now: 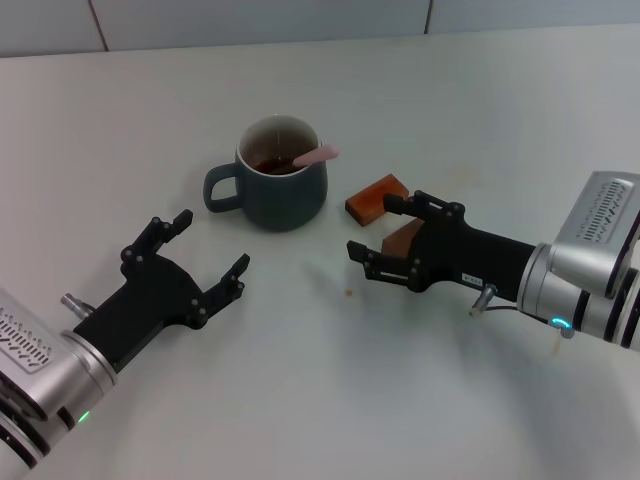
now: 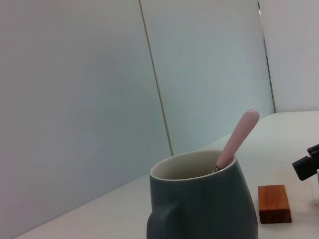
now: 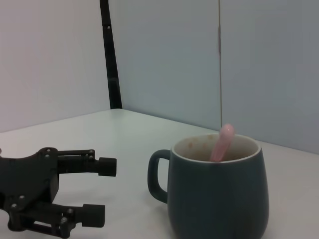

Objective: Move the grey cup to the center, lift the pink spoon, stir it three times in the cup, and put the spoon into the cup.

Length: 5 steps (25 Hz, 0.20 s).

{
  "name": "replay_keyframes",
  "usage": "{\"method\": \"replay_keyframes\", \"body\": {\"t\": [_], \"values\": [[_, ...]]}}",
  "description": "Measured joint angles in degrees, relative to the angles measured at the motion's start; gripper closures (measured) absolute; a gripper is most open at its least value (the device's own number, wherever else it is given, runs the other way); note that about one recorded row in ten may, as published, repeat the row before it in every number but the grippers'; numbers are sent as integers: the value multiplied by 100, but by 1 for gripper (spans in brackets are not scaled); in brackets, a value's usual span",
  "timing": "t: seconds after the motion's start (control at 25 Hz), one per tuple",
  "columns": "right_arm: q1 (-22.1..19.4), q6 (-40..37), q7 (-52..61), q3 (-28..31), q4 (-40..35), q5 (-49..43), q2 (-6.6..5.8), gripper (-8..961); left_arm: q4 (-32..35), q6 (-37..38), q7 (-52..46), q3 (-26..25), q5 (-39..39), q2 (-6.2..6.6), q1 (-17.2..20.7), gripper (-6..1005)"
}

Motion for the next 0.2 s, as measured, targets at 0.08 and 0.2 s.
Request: {"method": "replay_keyframes", "body": {"t": [0.08, 0.2], "values": [[0, 1, 2, 1, -5, 2, 0, 124, 0, 0, 0, 0, 0, -1, 0, 149], [0, 1, 29, 1, -12, 3, 0, 124, 0, 0, 0, 0, 0, -2, 3, 149]]}}
